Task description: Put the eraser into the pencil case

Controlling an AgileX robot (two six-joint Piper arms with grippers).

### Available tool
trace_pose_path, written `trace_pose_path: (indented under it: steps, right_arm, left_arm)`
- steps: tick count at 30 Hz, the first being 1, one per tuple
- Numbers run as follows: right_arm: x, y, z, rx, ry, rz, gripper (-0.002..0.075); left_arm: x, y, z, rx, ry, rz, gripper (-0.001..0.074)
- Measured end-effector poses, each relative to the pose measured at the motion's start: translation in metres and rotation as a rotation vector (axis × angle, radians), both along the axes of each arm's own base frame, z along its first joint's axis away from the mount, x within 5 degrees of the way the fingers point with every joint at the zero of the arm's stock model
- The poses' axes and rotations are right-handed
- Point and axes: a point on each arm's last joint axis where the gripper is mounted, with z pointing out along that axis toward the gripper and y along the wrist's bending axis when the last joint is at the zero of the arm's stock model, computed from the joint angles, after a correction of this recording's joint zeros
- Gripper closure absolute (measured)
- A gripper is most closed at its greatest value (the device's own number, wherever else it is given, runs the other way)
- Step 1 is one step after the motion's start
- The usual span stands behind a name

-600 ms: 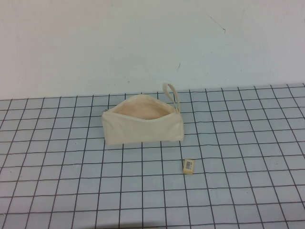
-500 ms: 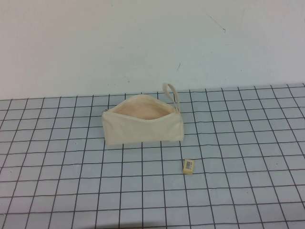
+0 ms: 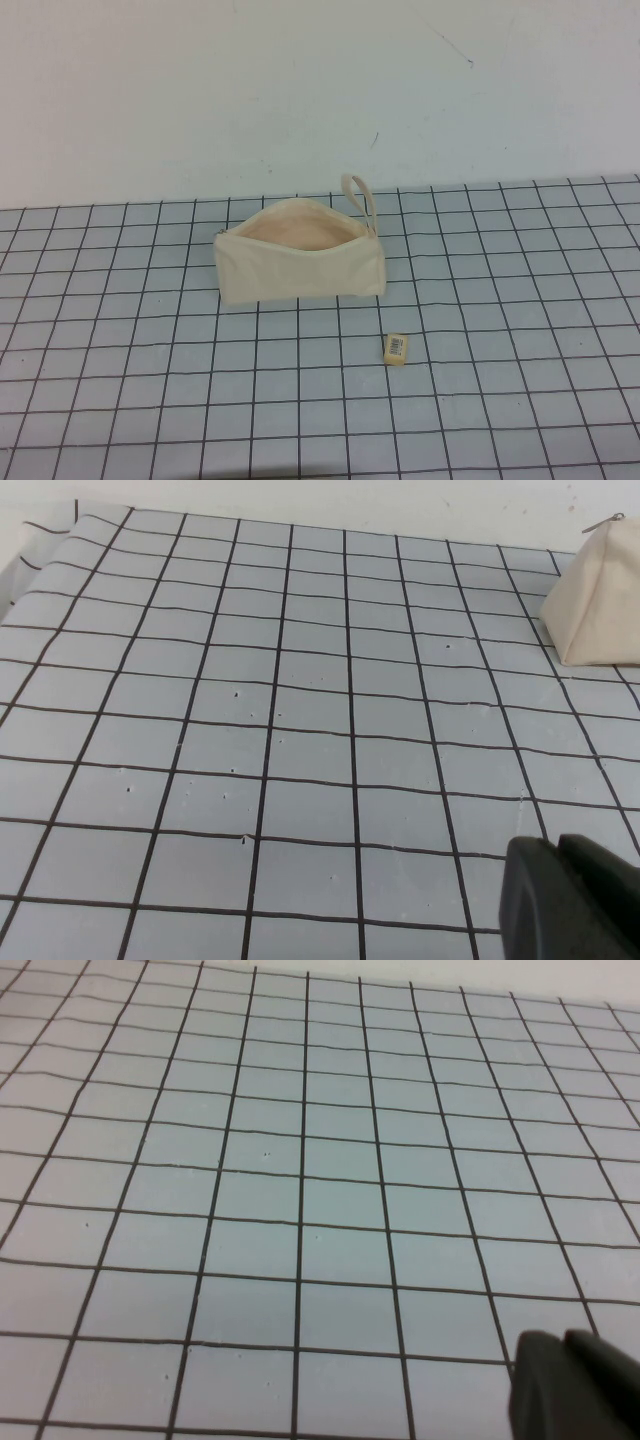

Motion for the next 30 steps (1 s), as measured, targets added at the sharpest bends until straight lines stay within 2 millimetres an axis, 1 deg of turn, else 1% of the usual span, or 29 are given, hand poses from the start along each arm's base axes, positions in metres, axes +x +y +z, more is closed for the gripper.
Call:
trace_pose_path:
  steps: [14,18,21,22,23,25,30]
  right_arm:
    - [0.0,0.0,0.0,0.0,-0.011,0.0,0.0727]
    - [0.002,0.0,0.005,-0.002,-0.077,0.0,0.0727]
    - [0.005,0.0,0.019,-0.006,-0.23,-0.001,0.0727]
    - [0.006,0.0,0.032,-0.009,-0.373,-0.002,0.0727]
    - [0.005,0.0,0.037,-0.011,-0.434,-0.002,0.0727]
    - [0.003,0.0,0.051,-0.014,-0.583,-0.002,0.0727]
    - [-0.007,0.0,0.075,-0.021,-0.87,-0.003,0.0727]
  left_arm:
    - [0.0,0.0,0.0,0.0,0.0,0.0,0.0736]
    - [0.0,0.0,0.0,0.0,0.0,0.0,0.0736]
    - [0.0,0.0,0.0,0.0,0.0,0.0,0.0737]
    - [0.0,0.0,0.0,0.0,0.0,0.0,0.0736]
    - [0.0,0.0,0.0,0.0,0.0,0.0,0.0736]
    - [0.0,0.0,0.0,0.0,0.0,0.0,0.0736]
    - [0.0,0.0,0.0,0.0,0.0,0.0,0.0736]
